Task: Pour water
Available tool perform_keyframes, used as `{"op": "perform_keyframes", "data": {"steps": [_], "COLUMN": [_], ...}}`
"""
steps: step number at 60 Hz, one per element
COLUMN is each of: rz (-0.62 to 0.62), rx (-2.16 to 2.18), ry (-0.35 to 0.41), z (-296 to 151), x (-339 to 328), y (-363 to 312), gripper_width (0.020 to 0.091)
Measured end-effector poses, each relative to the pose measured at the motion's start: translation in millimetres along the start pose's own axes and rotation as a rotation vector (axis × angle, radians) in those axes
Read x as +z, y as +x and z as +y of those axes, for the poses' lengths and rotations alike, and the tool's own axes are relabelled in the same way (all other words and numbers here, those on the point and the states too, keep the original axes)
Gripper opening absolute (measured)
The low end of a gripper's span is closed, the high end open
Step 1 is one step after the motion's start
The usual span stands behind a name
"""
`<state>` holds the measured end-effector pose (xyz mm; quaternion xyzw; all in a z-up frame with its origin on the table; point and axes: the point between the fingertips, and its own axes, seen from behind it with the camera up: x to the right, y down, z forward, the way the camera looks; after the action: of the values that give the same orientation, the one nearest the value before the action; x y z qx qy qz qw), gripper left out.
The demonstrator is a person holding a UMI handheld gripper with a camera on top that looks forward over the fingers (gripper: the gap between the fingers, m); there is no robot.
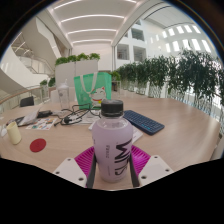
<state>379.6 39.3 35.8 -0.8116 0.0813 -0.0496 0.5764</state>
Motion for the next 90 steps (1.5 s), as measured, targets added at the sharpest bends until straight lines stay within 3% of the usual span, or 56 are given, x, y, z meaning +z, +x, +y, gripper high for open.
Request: {"op": "perform_keyframes", "data": {"steps": [8,16,20,25,37,43,54,61,64,71,75,81,90], "rz": [-0.02,0.0,0.02,0.032,0.047,0.061,0.094,0.169,0.148,0.199,0.175,0.161,0.118], "rx": [0.009,0.095,0.074,0.011,-0.477,-0.852,-1.62,-1.985,-2.148,-2.384,-2.433,-2.48,-2.243], "ry": [-0.006,-0.061,-0.037,0.023,0.157,0.182,0.159,0.083,0.05,0.034,-0.01,0.013,-0.01], "z": [-1,-10,-38,-103,-224,-223,-169,-144,-147,-147,-145,-143,-149], "x": [3,2,-5,-14,-39,-40,-14,8,15,16,20,19,17], "y": [-7,-8,-6,-14,-130,-225,-348,-368,-383,-400,-406,-416,-420], "gripper_width": [0.0467,0.0402,0.0389,0.0389,0.0387,0.0386,0.0386,0.0386,0.0384,0.0386,0.0389,0.0387,0.0387]}}
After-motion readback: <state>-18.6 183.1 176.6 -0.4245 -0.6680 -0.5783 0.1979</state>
